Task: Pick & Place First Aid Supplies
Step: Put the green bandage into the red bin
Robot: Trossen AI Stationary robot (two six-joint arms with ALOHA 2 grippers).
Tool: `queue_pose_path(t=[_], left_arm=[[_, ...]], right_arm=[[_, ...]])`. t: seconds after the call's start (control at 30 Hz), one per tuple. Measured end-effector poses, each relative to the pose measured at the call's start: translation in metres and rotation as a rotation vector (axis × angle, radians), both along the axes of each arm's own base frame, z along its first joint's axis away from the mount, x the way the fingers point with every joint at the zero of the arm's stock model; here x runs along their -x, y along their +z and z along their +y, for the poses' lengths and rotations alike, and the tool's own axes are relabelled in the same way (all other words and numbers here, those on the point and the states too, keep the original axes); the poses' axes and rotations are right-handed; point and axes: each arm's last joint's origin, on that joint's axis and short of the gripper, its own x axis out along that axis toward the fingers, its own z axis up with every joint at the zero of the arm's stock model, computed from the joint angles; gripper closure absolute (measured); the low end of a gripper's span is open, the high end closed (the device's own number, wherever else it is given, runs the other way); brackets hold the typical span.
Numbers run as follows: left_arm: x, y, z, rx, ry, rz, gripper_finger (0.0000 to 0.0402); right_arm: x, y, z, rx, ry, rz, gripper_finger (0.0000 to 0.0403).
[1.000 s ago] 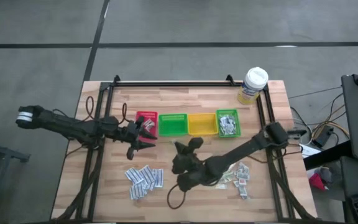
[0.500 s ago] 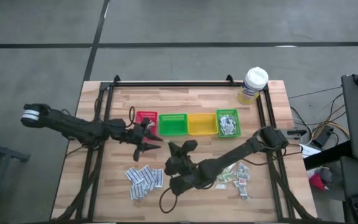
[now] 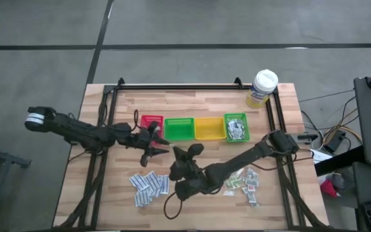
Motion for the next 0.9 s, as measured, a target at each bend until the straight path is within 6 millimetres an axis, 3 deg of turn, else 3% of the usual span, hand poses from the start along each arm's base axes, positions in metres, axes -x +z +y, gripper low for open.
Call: queue_pose_path(t=[0.67, 0.9], left_arm=[[-0.013, 0.008, 0.001, -0.002, 0.053, -0.005, 0.0265], [-0.013, 0.008, 0.000, -0.001, 0.052, -0.005, 0.0306]], right_arm=[[-0.002, 0.001, 0.001, -0.020, 0.024, -0.005, 0.0394], [-0.002, 0.001, 0.001, -0.020, 0.024, -0.005, 0.0394]])
